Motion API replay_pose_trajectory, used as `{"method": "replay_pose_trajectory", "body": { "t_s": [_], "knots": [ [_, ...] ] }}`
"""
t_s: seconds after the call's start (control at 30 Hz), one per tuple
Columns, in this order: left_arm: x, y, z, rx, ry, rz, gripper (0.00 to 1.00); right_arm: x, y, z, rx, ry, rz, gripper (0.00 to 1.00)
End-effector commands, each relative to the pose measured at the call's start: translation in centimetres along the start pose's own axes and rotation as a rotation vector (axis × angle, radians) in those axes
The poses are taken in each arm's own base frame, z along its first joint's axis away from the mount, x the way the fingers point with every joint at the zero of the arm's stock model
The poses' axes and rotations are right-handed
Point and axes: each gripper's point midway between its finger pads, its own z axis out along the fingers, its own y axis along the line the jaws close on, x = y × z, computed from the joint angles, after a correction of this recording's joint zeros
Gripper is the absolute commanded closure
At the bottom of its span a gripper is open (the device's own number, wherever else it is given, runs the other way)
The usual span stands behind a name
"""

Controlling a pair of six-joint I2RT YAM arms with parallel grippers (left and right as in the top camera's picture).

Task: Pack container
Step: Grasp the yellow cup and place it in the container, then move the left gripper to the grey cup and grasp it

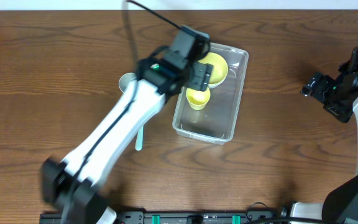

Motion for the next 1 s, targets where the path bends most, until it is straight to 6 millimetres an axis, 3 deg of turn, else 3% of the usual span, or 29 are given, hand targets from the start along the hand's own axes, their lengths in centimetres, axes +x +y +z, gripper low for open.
{"method": "replay_pose_trajectory", "body": {
  "t_s": [0.0,0.13,0.23,0.3,0.5,0.67,0.73,0.8,0.87,0.9,0.97],
  "knots": [
    [0.2,5.6,-3.6,-0.212,-0.021,-0.055,0.19,0.0,-0.2,0.0,0.005,-0.001,-0.003,0.01],
    [3.6,11.6,-3.4,-0.336,0.125,-0.140,0.19,0.0,-0.3,0.0,0.005,-0.002,-0.003,0.01],
    [6.6,16.1,-1.2,-0.404,0.227,-0.265,0.19,0.0,-0.2,0.0,0.005,-0.001,-0.003,0.01],
    [8.1,18.0,0.8,-0.375,0.292,-0.340,0.19,0.0,-0.2,0.0,0.005,-0.002,-0.003,0.01],
    [11.2,21.1,6.4,-0.211,0.404,-0.539,0.21,0.0,-0.2,0.0,0.005,-0.002,-0.003,0.01],
    [13.4,22.2,9.4,-0.178,0.470,-0.593,0.26,0.0,-0.3,0.0,0.005,-0.002,-0.003,0.01],
    [13.6,22.3,9.9,-0.178,0.476,-0.594,0.34,0.0,-0.2,0.0,0.005,-0.002,-0.003,0.01],
    [13.6,22.4,10.3,-0.178,0.471,-0.593,0.52,0.0,-0.3,0.0,0.005,-0.002,-0.003,0.01],
    [13.4,22.5,10.5,-0.178,0.458,-0.591,0.86,0.0,-0.2,0.0,0.005,-0.001,-0.003,0.01],
    [13.2,22.6,10.5,-0.178,0.451,-0.590,0.94,0.0,-0.2,0.0,0.005,-0.002,-0.004,0.01],
    [12.9,22.6,10.4,-0.179,0.446,-0.590,0.94,0.0,-0.3,0.0,0.005,-0.002,-0.003,0.01]
  ]
}}
